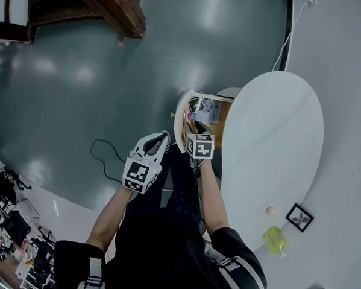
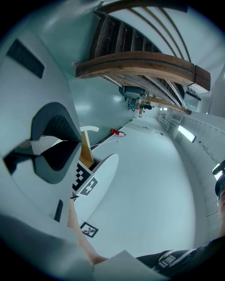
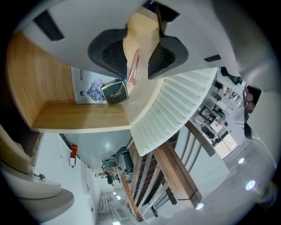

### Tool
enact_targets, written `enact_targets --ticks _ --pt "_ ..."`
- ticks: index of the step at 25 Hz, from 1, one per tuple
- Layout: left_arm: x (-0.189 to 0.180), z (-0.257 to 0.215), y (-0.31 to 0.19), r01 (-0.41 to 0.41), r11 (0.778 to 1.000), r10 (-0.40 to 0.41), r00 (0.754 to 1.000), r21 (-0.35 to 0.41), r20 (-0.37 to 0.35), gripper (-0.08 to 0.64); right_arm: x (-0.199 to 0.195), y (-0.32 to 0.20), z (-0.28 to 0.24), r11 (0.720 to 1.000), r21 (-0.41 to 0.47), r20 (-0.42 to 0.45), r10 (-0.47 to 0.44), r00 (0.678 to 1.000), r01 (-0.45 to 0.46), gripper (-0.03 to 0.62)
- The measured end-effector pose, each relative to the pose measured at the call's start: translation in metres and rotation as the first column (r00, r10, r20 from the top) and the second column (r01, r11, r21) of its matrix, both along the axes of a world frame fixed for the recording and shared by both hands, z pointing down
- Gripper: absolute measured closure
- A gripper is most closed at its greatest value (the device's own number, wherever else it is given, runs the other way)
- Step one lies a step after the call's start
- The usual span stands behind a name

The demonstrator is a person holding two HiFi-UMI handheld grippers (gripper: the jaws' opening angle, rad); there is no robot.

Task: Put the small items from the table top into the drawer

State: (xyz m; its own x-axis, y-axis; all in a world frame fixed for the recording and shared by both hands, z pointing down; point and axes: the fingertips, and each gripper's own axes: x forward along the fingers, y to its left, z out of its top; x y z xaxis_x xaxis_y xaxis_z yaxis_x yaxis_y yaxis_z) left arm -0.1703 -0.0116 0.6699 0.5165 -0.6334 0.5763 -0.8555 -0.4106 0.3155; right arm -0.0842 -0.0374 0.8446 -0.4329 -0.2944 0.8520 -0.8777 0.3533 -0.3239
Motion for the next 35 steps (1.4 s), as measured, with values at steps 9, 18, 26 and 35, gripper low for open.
enact_targets --ticks 9,18,26,35 --pt "0.002 -0.011 -0.001 -0.017 1.0 0.017 1.0 0.017 0.0 0.54 0.006 -0.007 -0.019 0.999 0.032 0.002 0.018 1.0 -0.018 0.451" --pt "0.005 -0.053 -0.007 -0.029 0.996 0.029 1.0 0.084 0.007 0.54 0.004 -0.011 -0.076 0.991 0.132 0.029 0.013 0.999 -0.017 0.52" --pt "0.009 -0.095 -0.006 -0.053 0.987 0.053 0.999 0.151 0.004 0.54 0.007 -0.012 -0.146 0.965 0.263 0.0 -0.017 1.0 0.017 0.548" --pt "0.016 -0.155 -0.011 -0.069 0.963 0.071 0.997 0.259 0.003 0.54 0.027 -0.016 -0.242 0.908 0.416 0.035 0.039 0.999 -0.05 0.552"
